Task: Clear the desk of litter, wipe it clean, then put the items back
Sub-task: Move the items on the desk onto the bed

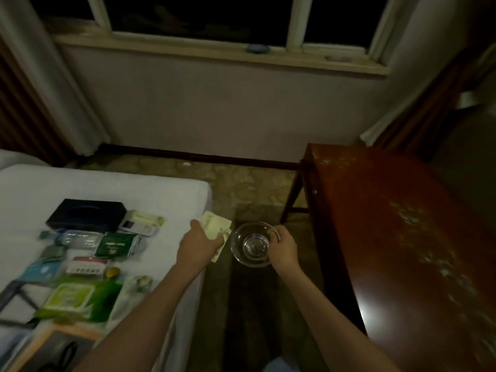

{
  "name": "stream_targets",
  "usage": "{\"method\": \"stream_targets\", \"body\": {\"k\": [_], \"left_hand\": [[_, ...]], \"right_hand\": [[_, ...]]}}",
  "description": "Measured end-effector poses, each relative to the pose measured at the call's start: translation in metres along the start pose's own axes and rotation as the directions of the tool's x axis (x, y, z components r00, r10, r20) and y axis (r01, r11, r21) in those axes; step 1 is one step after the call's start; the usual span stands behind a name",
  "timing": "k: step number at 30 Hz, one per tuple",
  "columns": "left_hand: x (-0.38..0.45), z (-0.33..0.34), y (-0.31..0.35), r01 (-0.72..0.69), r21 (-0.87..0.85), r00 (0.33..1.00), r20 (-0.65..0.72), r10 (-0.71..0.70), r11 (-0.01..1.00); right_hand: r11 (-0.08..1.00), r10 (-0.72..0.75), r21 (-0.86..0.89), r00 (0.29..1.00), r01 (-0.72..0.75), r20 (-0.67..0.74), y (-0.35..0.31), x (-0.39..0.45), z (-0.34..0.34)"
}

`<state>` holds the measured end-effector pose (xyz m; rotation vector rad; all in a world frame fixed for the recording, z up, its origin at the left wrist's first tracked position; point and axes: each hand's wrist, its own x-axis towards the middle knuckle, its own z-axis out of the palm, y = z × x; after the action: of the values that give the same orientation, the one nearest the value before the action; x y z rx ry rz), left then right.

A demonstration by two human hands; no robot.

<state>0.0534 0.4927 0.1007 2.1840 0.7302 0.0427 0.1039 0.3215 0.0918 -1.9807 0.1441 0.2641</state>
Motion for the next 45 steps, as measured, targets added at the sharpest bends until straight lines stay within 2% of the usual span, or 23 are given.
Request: {"method": "stream_targets", "body": {"k": [11,14,18,22,26,29,33,36,41,45], "left_hand": [[0.116,-0.005,-0.020,0.178,-0.014,0.972,-0.152,-0.178,0.984],[0.159,-0.006,-0.014,0.254,-0.057,0.939,-0.224,-0.260,0.966],[0.196,0.000,-0.012,0.375,-0.120,0.885,-0.249,-0.394,0.919],[0.207,0.009,-0.037,0.499,-0.336,0.760,-0.273,-0.590,0.799],[0.207,0.008,-0.068,0.611,-0.507,0.576,-0.243,-0.781,0.608],[0.207,0.009,-0.100,0.638,-0.593,0.442,-0.242,-0.864,0.492],[0.207,0.007,-0.136,0.646,-0.693,0.270,-0.184,-0.945,0.320],[0.209,0.005,-0.160,0.625,-0.741,0.196,-0.156,-0.968,0.246],[0.222,0.004,-0.196,0.608,-0.775,0.143,-0.108,-0.984,0.173],[0.237,0.014,-0.229,0.596,-0.799,0.096,-0.030,-0.995,0.082]], "right_hand": [[0.998,-0.018,-0.054,0.978,0.030,0.209,-0.038,0.131,0.079],[0.998,-0.018,-0.049,0.954,0.034,0.300,-0.059,0.179,0.095],[0.991,-0.065,-0.075,0.905,0.107,0.421,-0.086,0.237,0.115],[0.977,-0.038,-0.160,0.859,0.138,0.510,-0.098,0.277,0.157],[0.948,0.000,-0.246,0.769,0.204,0.640,-0.088,0.289,0.214],[0.916,0.026,-0.296,0.698,0.269,0.716,-0.080,0.283,0.256],[0.885,0.179,-0.398,0.614,0.241,0.769,-0.070,0.271,0.305],[0.853,0.266,-0.468,0.580,0.230,0.770,-0.060,0.265,0.342],[0.815,0.466,-0.578,0.533,0.052,0.706,-0.044,0.263,0.394],[0.765,0.532,-0.642,0.514,0.049,0.673,-0.019,0.267,0.429]]}}
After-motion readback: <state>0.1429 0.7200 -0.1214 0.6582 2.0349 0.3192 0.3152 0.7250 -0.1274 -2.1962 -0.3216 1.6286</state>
